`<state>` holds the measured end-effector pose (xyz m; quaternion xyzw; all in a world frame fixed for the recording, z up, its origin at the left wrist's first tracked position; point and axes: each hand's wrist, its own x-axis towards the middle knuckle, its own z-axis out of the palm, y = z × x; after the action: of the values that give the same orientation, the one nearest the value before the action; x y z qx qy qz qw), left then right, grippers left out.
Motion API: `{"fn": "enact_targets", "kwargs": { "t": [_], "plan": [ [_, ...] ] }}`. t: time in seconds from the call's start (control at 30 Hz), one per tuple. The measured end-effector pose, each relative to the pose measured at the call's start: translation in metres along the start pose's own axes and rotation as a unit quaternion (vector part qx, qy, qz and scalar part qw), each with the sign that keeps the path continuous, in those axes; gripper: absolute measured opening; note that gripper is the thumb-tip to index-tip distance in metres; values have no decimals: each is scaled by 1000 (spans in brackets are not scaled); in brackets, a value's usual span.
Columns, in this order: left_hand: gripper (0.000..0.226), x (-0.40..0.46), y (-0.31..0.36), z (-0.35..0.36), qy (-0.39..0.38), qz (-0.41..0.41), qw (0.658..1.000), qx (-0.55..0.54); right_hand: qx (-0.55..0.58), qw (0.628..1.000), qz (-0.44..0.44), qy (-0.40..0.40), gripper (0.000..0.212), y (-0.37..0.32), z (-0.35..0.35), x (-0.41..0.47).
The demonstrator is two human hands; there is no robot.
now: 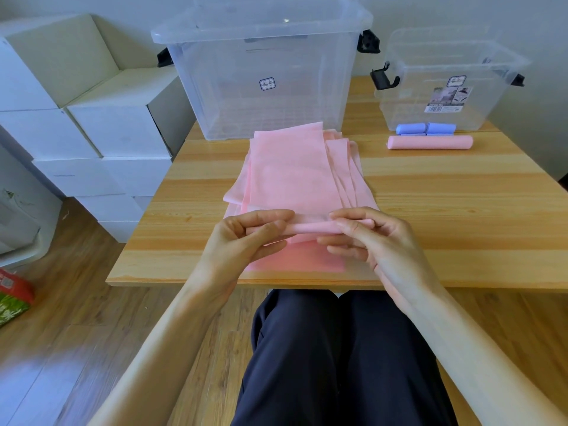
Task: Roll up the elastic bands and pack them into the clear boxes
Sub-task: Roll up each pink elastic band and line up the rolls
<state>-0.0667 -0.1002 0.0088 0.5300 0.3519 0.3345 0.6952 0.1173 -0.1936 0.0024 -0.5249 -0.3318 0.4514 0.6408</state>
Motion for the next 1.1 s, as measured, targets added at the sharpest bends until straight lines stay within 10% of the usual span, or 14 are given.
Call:
{"fn": "enact_targets", "kwargs": {
  "t": [1.1],
  "plan": [
    [20, -7, 4, 0, 5, -6, 999, 40, -48, 998, 16, -39, 26, -7, -2, -2]
  ]
}}
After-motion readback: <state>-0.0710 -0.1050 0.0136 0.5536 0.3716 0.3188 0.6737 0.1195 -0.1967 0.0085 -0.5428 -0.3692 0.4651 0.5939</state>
